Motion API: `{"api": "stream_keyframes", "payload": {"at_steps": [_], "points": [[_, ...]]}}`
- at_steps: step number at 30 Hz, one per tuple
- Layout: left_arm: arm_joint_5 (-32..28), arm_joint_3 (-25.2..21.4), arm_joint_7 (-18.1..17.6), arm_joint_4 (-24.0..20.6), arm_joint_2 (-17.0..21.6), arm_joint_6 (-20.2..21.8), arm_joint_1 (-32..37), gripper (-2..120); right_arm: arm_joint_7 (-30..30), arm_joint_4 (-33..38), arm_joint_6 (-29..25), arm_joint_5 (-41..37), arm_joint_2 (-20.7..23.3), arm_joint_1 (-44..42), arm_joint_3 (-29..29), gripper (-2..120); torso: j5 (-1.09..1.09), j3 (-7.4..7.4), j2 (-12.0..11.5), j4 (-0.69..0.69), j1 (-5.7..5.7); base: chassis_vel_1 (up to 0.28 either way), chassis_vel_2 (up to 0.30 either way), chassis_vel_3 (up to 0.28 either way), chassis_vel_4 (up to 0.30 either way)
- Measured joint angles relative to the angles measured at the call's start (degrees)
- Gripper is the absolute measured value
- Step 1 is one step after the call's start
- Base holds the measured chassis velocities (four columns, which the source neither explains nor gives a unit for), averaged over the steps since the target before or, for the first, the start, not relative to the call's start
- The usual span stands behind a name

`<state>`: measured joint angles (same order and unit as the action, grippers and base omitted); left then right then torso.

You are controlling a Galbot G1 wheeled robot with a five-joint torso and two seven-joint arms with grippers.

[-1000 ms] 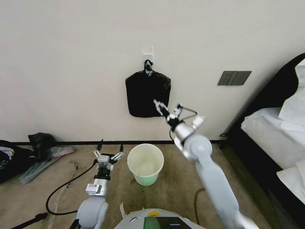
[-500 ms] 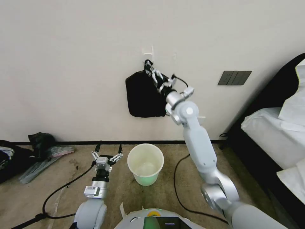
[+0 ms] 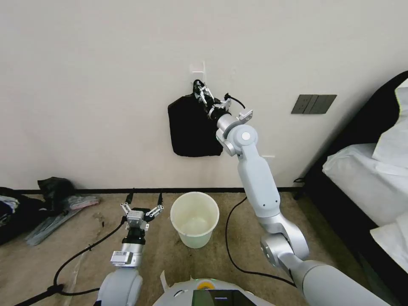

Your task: Place a trash bag onto the trash bin.

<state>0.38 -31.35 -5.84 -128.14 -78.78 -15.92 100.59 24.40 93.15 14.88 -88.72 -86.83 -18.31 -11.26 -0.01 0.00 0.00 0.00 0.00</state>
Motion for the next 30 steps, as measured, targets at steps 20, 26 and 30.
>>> {"api": "stream_keyframes", "payload": {"at_steps": [20,26,30], "points": [[-0.8,-0.81,-0.15,-1.15,0.26,0.34,-0.29,100,-1.19,-2.68,0.05,0.69,-1.24,0.39,-1.41,19,0.0,0.0,0.0,0.0,0.0,0.0,0.0,0.0,0.0],[-0.81,-0.74,-0.16,-0.72,0.25,0.38,-0.43,100,-1.33,-2.99,0.38,1.94,-0.8,0.39,-1.19,0,0.01,0.0,0.0,0.0,0.0,0.0,0.0,0.0,0.0],[-0.93,-0.49,-0.17,-0.45,0.19,0.42,-0.47,100,-1.33,-2.74,0.48,2.4,-0.56,0.41,-1.17,0,0.01,0.0,0.0,0.0,0.0,0.0,0.0,0.0,0.0]]}}
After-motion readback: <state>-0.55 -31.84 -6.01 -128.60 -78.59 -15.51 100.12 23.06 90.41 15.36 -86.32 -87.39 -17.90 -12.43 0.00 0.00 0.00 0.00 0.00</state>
